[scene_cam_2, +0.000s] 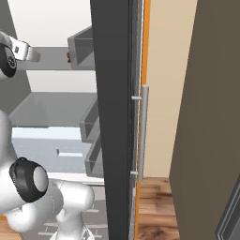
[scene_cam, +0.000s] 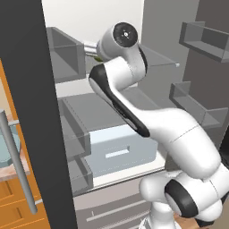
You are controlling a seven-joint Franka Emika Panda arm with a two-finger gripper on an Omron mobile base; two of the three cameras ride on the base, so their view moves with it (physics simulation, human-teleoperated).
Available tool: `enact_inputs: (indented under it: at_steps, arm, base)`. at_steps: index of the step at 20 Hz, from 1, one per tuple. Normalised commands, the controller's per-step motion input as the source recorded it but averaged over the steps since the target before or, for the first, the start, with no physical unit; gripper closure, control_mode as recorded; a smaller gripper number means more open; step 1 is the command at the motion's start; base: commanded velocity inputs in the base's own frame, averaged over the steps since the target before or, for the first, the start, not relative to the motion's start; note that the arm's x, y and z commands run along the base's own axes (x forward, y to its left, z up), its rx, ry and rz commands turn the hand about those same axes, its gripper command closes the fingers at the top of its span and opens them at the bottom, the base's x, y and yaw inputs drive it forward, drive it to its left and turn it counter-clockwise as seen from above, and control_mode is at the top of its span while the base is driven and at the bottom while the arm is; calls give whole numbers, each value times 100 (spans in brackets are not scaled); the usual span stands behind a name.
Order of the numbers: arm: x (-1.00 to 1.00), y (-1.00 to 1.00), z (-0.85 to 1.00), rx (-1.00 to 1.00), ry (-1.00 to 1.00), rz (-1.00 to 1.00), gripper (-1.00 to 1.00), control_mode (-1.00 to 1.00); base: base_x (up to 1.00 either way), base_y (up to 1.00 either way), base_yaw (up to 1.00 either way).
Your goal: Place one lime and one chicken drumstick in each tupperware on the nearby counter, to pack two identical lunches.
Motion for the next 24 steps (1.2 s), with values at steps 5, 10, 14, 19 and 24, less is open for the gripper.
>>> enact_inputs:
  at_steps: [5, 10, 14, 19, 24]
  arm:
    - [-100, 0, -28, 9, 33, -17, 100, -100]
    - [-87, -44, -74, 11, 45, -12, 100, -100]
    - [-16, -56, -44, 1, 5, 1, 100, -100]
    - [-43, -11, -67, 4, 19, 2, 100, 100]
    - [0, 0, 0, 0, 0, 0, 100, 100]
  base:
    - [0, 0, 0]
    - [0, 0, 0]
    - [0, 0, 0]
    - [-20, 0, 0]
    - [-100, 0, 0]
